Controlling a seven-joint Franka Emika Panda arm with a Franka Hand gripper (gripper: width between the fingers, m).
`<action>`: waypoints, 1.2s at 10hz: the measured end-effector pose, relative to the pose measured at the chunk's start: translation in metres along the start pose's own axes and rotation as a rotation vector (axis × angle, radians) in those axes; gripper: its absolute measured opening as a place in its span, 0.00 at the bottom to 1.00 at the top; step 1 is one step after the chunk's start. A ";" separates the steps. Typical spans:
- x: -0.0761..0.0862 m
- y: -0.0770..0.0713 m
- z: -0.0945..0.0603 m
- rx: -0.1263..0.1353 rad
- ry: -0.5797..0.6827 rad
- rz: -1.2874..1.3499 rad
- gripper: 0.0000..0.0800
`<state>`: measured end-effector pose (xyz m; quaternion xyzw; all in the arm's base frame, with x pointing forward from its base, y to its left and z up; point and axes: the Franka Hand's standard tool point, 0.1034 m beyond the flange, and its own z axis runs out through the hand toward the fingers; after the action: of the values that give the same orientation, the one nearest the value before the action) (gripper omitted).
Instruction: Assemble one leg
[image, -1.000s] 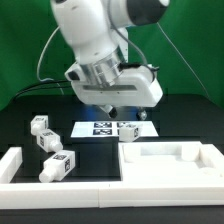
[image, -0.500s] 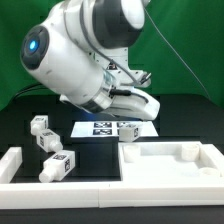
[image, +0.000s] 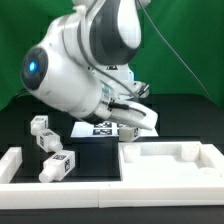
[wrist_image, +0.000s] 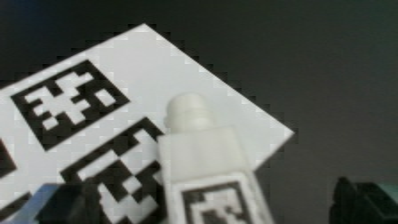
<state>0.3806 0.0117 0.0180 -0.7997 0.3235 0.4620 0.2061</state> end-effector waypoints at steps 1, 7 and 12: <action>0.000 -0.001 0.000 -0.003 -0.025 -0.001 0.81; 0.000 -0.002 0.000 -0.007 -0.047 -0.002 0.43; -0.028 -0.027 -0.020 -0.012 -0.027 -0.063 0.35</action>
Offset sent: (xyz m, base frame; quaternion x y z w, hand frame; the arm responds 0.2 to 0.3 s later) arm 0.0000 0.0000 0.0000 0.0000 0.0000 0.0000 1.0000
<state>0.4018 0.0270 0.0530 -0.8043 0.2926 0.4681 0.2198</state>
